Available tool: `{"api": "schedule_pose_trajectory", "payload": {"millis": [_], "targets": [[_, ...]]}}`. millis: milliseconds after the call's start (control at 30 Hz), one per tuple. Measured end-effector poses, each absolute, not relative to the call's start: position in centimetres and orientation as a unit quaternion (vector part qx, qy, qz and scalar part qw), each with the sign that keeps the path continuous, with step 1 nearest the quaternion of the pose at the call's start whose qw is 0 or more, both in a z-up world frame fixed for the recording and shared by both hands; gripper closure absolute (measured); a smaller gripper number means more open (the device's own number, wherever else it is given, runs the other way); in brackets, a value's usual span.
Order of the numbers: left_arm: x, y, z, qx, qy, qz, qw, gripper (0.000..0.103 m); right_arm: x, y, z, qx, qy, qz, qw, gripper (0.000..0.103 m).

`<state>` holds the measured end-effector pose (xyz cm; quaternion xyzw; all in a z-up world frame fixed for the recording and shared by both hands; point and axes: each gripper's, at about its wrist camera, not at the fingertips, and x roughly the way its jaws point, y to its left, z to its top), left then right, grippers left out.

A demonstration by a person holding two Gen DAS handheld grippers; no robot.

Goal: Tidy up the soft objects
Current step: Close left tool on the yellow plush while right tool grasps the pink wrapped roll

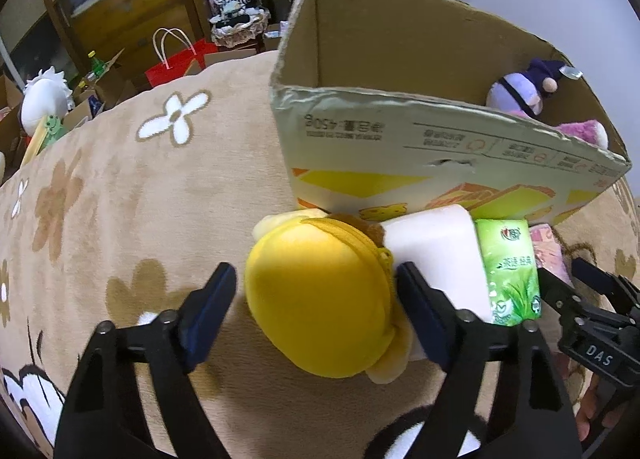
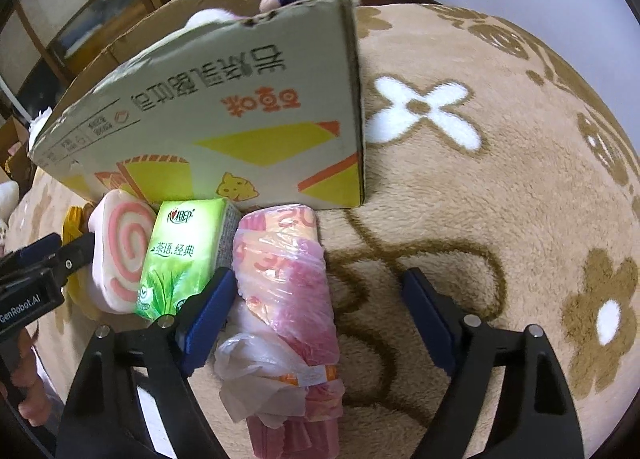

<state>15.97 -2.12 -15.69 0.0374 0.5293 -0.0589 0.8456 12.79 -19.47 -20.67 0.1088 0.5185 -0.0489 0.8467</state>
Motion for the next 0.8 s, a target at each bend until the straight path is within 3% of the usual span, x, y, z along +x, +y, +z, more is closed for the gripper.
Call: {"api": "schedule_pose_trajectory", "payload": {"millis": [67, 267, 367, 433, 500, 800], "targets": [[15.9, -2.3, -15.6, 0.038, 0.531, -0.064, 0.844, 0.032, 12.8, -19.2, -20.6, 0.103, 0.519, -0.047, 0.847, 0.018], [15.6, -2.5, -15.4, 0.037, 0.535, -0.065, 0.841, 0.037, 12.8, -17.7, -20.5, 0.082, 0.521, -0.039, 0.849, 0.024], [15.7, -2.4, -15.3, 0.037, 0.538, -0.062, 0.840, 0.039, 12.6, -17.3, -20.4, 0.086, 0.520, -0.031, 0.850, 0.031], [15.6, -2.3, -15.1, 0.032, 0.540, -0.061, 0.839, 0.040, 12.6, -17.2, -20.2, 0.114, 0.515, -0.013, 0.849, 0.046], [15.4, -2.1, -14.9, 0.021, 0.537, -0.059, 0.841, 0.041, 12.7, -17.3, -20.4, 0.136, 0.518, -0.001, 0.844, 0.054], [14.9, -2.0, -14.5, 0.008, 0.541, -0.070, 0.838, 0.056, 12.0, -15.2, -19.7, 0.096, 0.510, 0.001, 0.855, 0.060]]}}
